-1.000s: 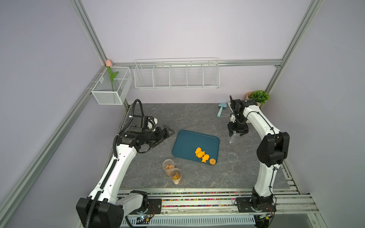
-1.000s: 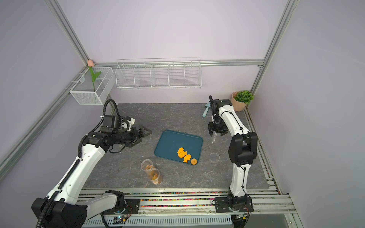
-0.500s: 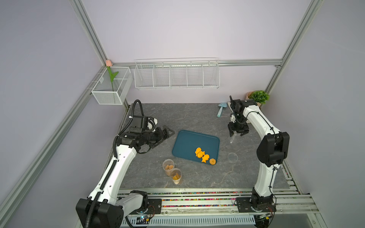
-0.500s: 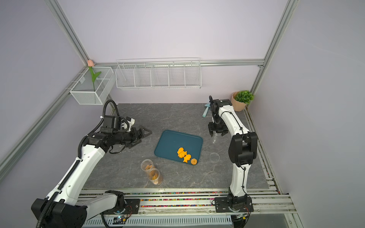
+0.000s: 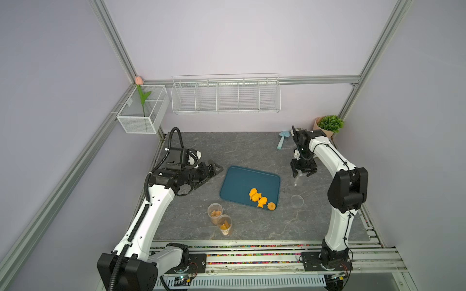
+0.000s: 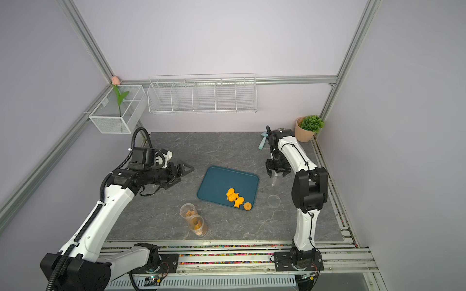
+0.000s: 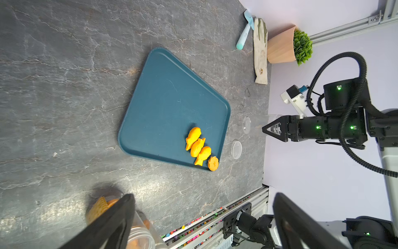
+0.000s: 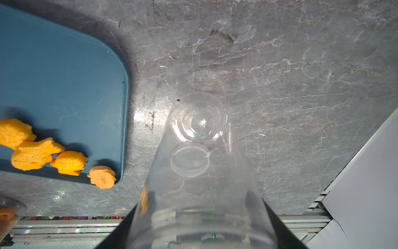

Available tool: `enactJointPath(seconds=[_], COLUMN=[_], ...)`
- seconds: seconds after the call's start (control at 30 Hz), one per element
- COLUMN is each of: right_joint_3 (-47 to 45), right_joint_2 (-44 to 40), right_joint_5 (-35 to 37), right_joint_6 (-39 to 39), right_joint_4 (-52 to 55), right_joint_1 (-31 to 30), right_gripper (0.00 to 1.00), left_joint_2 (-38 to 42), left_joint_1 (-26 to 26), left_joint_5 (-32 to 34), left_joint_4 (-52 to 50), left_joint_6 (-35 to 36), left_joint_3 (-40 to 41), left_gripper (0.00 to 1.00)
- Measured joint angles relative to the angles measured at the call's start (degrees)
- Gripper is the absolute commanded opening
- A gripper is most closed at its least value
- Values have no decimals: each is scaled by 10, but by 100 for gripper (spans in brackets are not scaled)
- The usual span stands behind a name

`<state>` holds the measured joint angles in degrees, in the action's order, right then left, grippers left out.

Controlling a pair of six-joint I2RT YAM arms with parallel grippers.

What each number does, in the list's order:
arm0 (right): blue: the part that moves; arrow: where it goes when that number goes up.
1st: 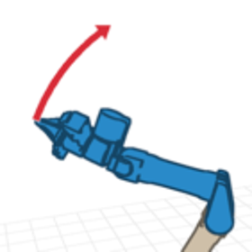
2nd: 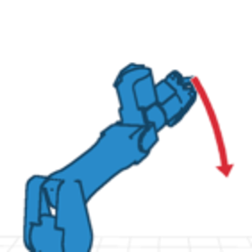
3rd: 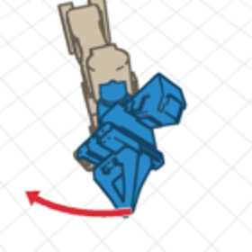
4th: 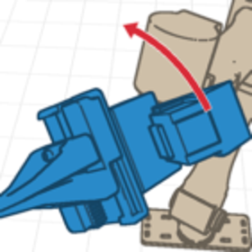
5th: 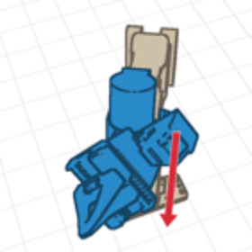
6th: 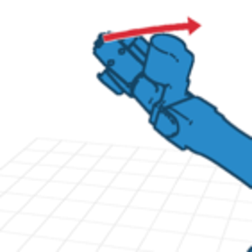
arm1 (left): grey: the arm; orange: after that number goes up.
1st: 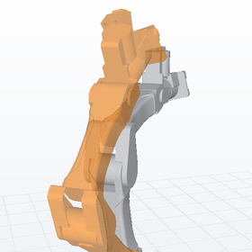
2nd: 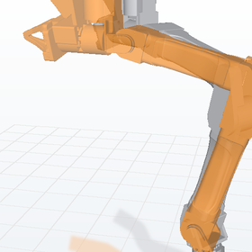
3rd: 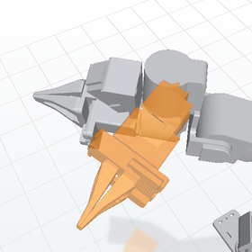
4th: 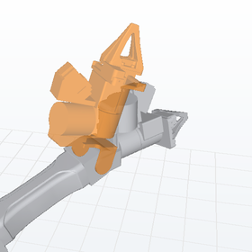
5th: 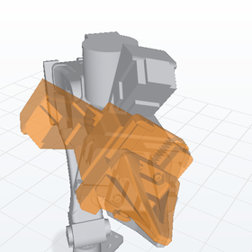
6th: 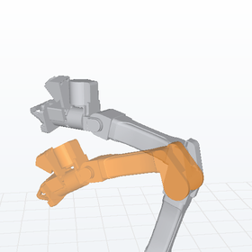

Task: Pour the cookies out of the jar
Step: Place the jar at the center of the board.

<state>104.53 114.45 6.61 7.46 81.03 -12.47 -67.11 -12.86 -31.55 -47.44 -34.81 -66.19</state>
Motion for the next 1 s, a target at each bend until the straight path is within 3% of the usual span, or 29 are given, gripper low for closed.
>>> enactJointPath(seconds=[1.0], right_joint_3=[-91], right_joint_2=[0], right_joint_5=[-54], right_joint_6=[7], right_joint_4=[-64], right_joint_1=[-17], right_gripper=[73], left_joint_2=[-2], left_joint_1=[0], left_joint_5=[0], left_joint_4=[-7], left_joint_6=[0], left_joint_3=[0], left_gripper=[100])
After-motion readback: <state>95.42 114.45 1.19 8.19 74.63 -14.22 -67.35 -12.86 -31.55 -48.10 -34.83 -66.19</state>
